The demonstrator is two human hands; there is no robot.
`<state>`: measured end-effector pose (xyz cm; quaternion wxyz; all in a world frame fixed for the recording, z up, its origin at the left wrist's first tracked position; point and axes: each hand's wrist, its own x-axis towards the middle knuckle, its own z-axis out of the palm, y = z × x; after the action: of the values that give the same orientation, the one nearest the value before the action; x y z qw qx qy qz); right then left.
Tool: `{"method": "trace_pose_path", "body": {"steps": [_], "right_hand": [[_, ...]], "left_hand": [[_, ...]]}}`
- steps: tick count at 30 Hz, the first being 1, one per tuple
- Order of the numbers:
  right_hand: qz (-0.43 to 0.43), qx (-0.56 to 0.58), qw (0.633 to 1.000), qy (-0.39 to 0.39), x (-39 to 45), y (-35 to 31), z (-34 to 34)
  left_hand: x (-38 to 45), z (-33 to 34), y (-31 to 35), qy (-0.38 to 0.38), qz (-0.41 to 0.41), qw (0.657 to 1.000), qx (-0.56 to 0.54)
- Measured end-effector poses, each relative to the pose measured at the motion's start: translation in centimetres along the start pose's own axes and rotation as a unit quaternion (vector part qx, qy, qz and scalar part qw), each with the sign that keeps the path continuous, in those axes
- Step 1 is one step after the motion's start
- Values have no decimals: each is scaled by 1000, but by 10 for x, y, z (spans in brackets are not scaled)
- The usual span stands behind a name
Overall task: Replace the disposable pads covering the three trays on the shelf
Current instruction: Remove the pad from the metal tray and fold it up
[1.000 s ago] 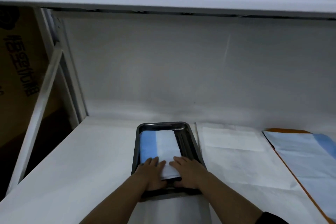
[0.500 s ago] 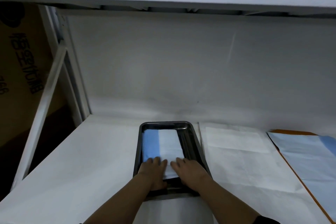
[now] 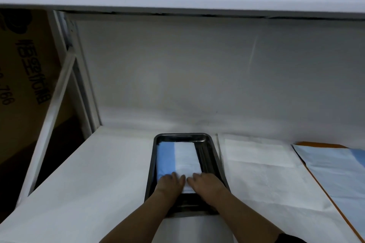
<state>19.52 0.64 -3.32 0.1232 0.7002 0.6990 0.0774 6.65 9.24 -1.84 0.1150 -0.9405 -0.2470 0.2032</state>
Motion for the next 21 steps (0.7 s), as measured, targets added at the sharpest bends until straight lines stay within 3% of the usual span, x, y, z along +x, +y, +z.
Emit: {"method": "trace_pose_path", "body": {"steps": [7, 11, 17, 21], "right_hand": [[37, 84, 993, 78, -9, 5, -5], [61, 171, 982, 52, -28, 18, -11], [138, 345, 924, 90, -41, 27, -19], [141, 425, 893, 45, -46, 22, -20]], "left_hand": [[-2, -6, 2, 82, -39, 994, -60], [-3, -10, -2, 132, -33, 986, -97], [-22, -18, -16, 204, 49, 953, -219], [-41, -16, -23, 200, 85, 935, -279]]}}
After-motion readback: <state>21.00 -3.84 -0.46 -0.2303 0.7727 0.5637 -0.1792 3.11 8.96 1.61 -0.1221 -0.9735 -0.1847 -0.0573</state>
